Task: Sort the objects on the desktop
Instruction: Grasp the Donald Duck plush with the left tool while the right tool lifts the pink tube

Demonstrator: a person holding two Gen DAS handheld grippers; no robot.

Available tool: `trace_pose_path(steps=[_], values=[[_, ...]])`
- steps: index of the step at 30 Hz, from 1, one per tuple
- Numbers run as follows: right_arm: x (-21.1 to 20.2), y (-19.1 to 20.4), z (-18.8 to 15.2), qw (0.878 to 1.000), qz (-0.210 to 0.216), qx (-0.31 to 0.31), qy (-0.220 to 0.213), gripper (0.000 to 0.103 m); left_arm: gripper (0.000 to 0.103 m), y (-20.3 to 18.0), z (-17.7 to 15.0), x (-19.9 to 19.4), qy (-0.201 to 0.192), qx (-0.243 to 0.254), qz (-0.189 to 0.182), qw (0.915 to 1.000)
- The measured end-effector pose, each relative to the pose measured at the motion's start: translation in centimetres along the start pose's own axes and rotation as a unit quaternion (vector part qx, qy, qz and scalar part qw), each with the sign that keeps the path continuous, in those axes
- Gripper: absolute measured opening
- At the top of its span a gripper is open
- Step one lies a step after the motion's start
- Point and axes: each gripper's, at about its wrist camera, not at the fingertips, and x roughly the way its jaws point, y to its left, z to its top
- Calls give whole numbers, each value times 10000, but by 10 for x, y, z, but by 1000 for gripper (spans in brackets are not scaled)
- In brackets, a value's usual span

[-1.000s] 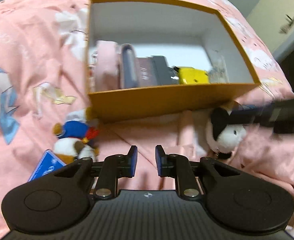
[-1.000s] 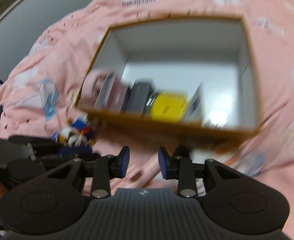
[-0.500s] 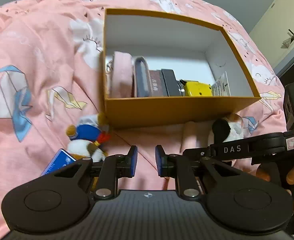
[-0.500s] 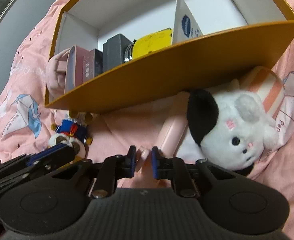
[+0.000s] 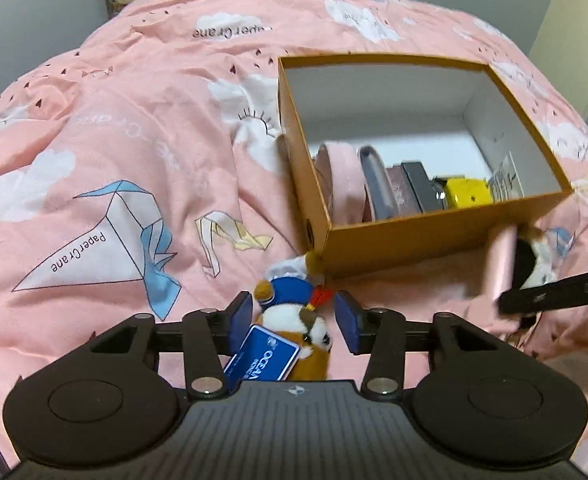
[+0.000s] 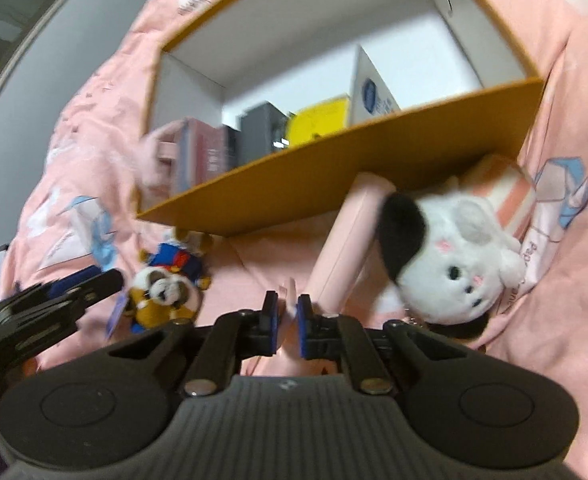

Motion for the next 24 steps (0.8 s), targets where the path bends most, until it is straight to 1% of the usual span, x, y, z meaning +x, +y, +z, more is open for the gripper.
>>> trace_pose_path(steps=[3,5,7,9,12,15,16,18,24], values=[[-23,12,-8,9992,113,-272,-264,7,55,2,0,8,223,117,9,9997],[-39,20,-9,9973,126,-472,-543,7,57,4,1,14,355,113,27,9993],[-53,28,-7,9943,69,-676,-819,6,57,12,4,20,483,4,-32,9988],[-71,33,-4,9908,38,-846,-1057,6,57,20,5,25,629,-159,-165,9978],[-91,35,3,9885,111,-917,-1197,6,57,29,5,35,842,-334,-408,9951],[-106,32,11,9877,141,-932,-1246,6,58,33,4,46,1011,-463,-502,9925],[-111,33,14,9868,109,-968,-1296,6,61,34,4,49,1046,-498,-561,9917],[-121,34,18,9836,3,-1077,-1449,6,62,37,2,54,1119,-573,-681,9897],[-152,34,46,9685,-432,-1379,-2030,6,65,40,1,67,1305,-796,-927,9839]])
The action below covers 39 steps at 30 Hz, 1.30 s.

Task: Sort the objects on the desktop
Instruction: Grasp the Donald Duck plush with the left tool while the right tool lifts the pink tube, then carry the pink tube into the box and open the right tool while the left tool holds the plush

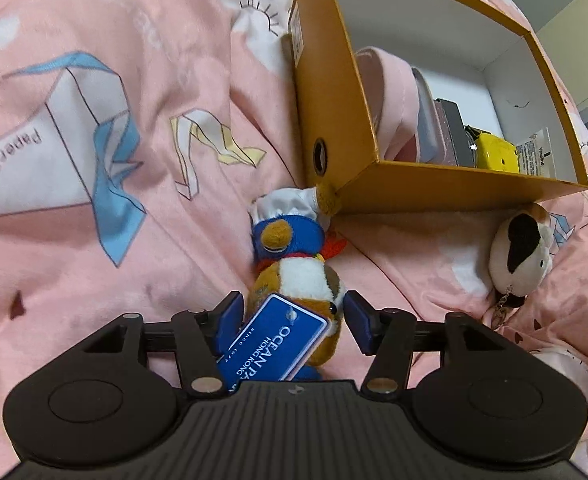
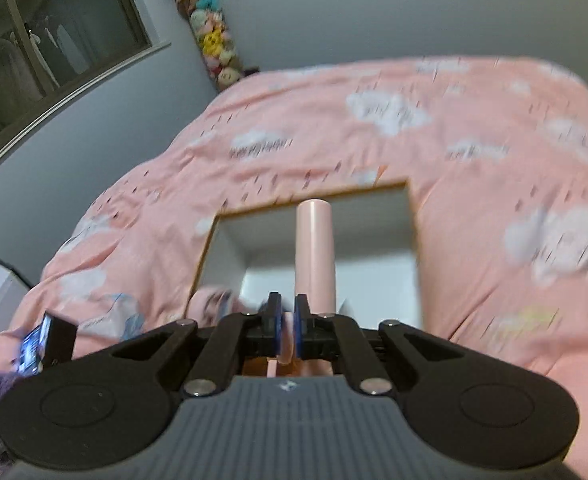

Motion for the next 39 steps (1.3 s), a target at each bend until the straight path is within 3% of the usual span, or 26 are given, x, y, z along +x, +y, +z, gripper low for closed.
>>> trace_pose_path(steps=[4,7,13,20,28,39], values=[[11,-11,23,9993,-273,-217,-103,6,65,-4,0,9,50,-45,71,10000],[32,-17,36,9985,-374,-387,-14,6,64,-11,-2,14,43,66,268,9996],[82,-25,53,9955,-560,-743,202,6,58,-9,-4,10,-72,-28,279,9996],[140,-39,52,9892,-862,-896,773,6,54,-15,-14,-17,-572,-322,319,9973],[170,-40,48,9752,-1239,-1326,1267,6,54,-13,-11,-62,-1298,-636,130,9894],[214,-39,37,9507,-1649,-1486,2164,7,54,-26,16,-95,-2102,-504,92,9763]])
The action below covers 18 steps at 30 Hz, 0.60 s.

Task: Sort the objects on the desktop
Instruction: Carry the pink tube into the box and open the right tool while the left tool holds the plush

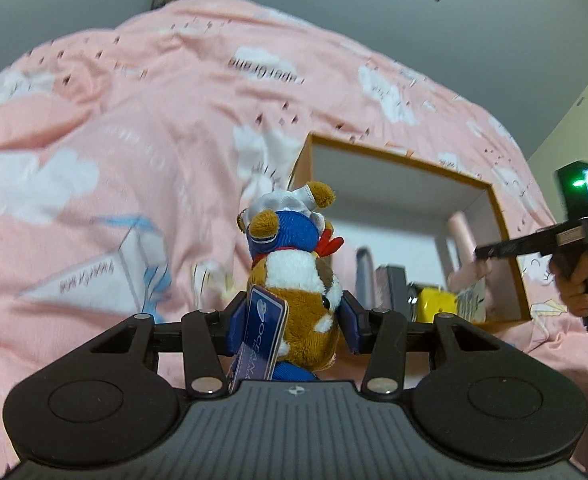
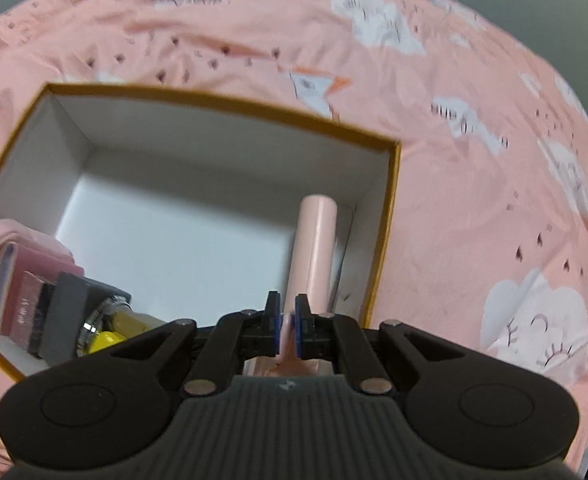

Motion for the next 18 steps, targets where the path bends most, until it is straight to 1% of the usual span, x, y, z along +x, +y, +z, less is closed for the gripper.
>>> trace_pose_path(steps=[3,7,8,9,10,11,13,14,16,18], values=[[13,3,3,9993,-299,-104,196,8,54,-7,5,-2,-142,101,-58,9998],[17,5,6,9983,-442,-175,324,8,54,-10,11,-2,-226,141,-144,9995],[16,7,7,9980,-488,-241,319,8,54,-11,11,-3,-239,150,-149,9995],[15,8,7,9975,-572,-303,274,0,54,-11,11,-3,-249,155,-157,9994],[12,9,7,9962,-737,-432,166,0,54,-11,12,-3,-253,157,-168,9994],[9,10,8,9955,-788,-509,91,0,54,-11,12,-3,-254,152,-175,9994],[8,2,12,9982,-465,-264,273,0,54,-11,13,-2,-258,143,-184,9994],[9,1,14,9983,-393,-243,342,0,54,-11,14,-1,-265,144,-186,9994],[9,4,13,9974,-387,-480,369,0,54,-11,13,-2,-284,164,-196,9993],[7,7,12,9969,-183,-647,410,1,54,-12,15,-2,-288,192,-201,9992]])
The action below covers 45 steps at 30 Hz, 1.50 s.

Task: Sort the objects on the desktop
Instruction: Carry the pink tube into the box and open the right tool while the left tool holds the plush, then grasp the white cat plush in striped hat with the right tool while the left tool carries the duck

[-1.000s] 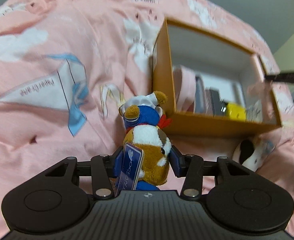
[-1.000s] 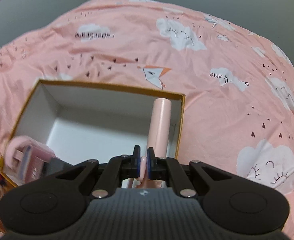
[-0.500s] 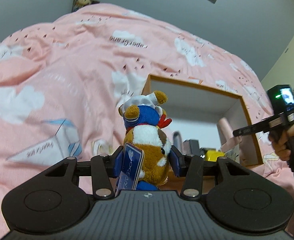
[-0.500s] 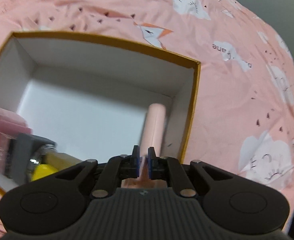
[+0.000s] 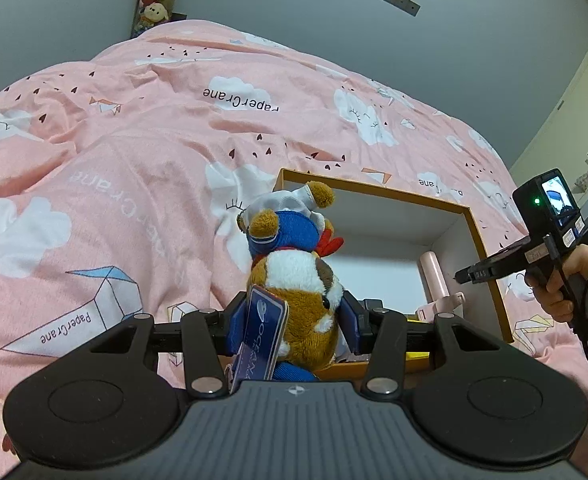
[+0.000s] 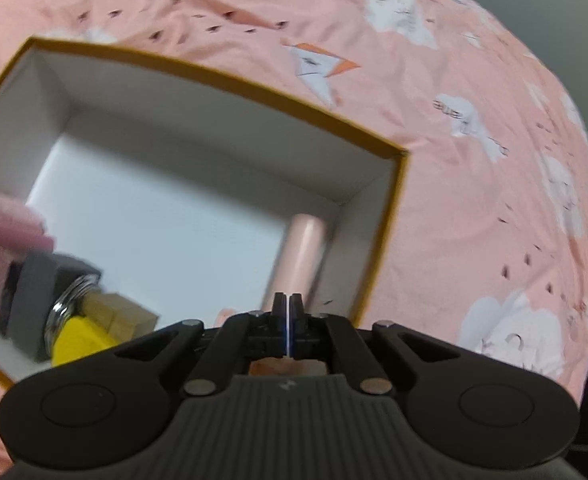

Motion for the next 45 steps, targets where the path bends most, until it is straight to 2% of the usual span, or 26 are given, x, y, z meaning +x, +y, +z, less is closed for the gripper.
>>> trace_pose_path(steps=[3,8,12,20,27,30,33,35,37,38,42,45], values=[[2,6,1,9986,436,-260,137,4,54,-3,3,0,-33,70,14,10000],[17,21,1,9951,608,-732,258,4,54,-9,10,3,-127,178,-61,9997],[33,12,5,9935,898,-545,429,3,54,-17,13,10,-62,209,-127,9997],[40,11,-4,9948,449,-798,436,0,54,-29,18,16,-85,306,-226,9992],[24,11,-8,9961,491,-719,170,3,54,-33,17,14,-89,366,-143,9992],[-3,2,-14,9967,614,-483,-226,4,54,-35,16,13,-101,395,-192,9990],[-36,-6,-32,9939,735,-123,-809,6,54,-41,13,11,-120,480,-299,9983],[-59,-10,-50,9887,913,146,-1181,11,54,-45,10,10,-115,564,-359,9977],[-80,-5,-75,9822,1087,372,-1486,29,54,-49,7,10,-109,643,-402,9971],[-90,-3,-85,9795,1156,466,-1585,31,54,-51,5,10,-101,675,-406,9968],[-94,3,-127,9696,1330,1144,-1703,37,54,-58,-1,15,-40,756,-387,9964],[-76,8,-154,9584,1625,1844,-1453,40,54,-62,-4,20,1,829,-352,9959]])
